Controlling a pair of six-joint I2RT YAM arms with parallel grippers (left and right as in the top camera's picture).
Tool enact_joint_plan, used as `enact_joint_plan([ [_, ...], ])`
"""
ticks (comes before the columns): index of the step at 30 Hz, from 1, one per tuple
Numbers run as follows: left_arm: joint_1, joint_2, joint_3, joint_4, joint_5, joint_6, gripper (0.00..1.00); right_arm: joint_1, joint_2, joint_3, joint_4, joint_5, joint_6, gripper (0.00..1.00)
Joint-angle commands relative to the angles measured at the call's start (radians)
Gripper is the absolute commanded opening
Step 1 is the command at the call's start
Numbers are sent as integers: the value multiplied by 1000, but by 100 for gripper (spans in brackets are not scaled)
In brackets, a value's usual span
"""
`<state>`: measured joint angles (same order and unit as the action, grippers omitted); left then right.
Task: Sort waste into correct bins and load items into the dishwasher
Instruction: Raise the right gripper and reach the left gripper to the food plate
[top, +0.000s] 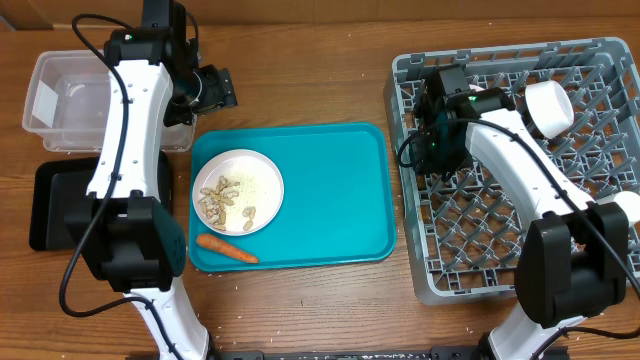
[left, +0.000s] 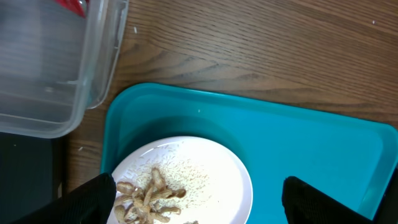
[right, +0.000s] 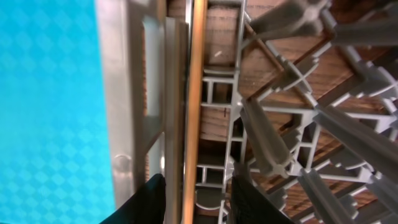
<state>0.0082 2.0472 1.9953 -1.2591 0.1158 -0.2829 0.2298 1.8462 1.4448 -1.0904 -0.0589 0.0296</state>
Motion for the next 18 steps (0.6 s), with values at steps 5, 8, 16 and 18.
enact_joint_plan([
  [5, -95, -2, 10, -25, 12, -11, 88, -5, -123, 160, 17, -13, -1, 40],
  [8, -142, -2, 10, -44, 12, -14, 88, -32, -166, 181, 29, -13, 0, 47],
  [16, -296, 2, 9, -53, 4, -36, 90, -123, -185, 179, -7, -14, 0, 51],
  [18, -330, 8, 9, -49, 3, -41, 90, -132, -185, 179, -15, -14, 0, 50],
])
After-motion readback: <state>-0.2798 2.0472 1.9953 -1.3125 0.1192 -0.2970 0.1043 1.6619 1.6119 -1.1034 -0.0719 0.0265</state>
